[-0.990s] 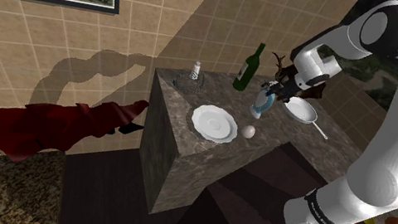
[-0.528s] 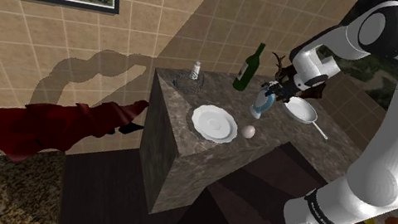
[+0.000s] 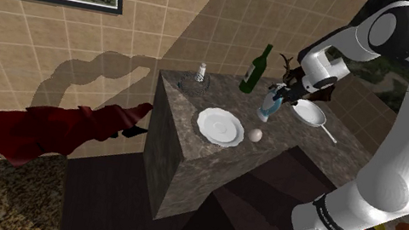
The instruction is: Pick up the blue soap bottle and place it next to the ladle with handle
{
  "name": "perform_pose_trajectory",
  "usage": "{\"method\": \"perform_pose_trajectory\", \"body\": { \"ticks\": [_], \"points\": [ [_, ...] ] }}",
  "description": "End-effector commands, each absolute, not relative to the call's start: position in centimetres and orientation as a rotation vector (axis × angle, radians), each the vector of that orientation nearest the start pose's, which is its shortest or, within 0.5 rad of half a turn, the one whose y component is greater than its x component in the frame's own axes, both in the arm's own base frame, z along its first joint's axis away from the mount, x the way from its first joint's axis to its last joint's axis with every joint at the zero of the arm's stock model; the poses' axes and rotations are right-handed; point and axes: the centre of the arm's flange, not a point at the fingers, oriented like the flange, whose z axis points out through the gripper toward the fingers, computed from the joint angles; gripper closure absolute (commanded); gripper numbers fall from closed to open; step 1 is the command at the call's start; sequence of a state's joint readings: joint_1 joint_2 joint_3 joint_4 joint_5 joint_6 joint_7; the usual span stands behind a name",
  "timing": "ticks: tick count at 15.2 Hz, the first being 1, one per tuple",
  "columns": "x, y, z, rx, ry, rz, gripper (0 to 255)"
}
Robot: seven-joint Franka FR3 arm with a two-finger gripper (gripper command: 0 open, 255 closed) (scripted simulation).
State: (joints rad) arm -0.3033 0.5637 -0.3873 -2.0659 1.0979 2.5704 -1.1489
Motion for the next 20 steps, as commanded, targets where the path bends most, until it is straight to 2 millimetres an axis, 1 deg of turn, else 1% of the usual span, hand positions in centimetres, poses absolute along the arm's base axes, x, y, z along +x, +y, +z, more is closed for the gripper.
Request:
{"method": "perform_pose_trajectory", "body": {
  "ticks": [1, 2, 20],
  "points": [
    [43.7, -38.1, 17.1, -2.851, 0.605, -0.498, 255],
    [43.8, -38.2, 17.1, -2.851, 0.605, -0.498, 255],
    [43.8, -38.2, 26.6, -2.851, 0.605, -0.498, 255]
  ]
}}
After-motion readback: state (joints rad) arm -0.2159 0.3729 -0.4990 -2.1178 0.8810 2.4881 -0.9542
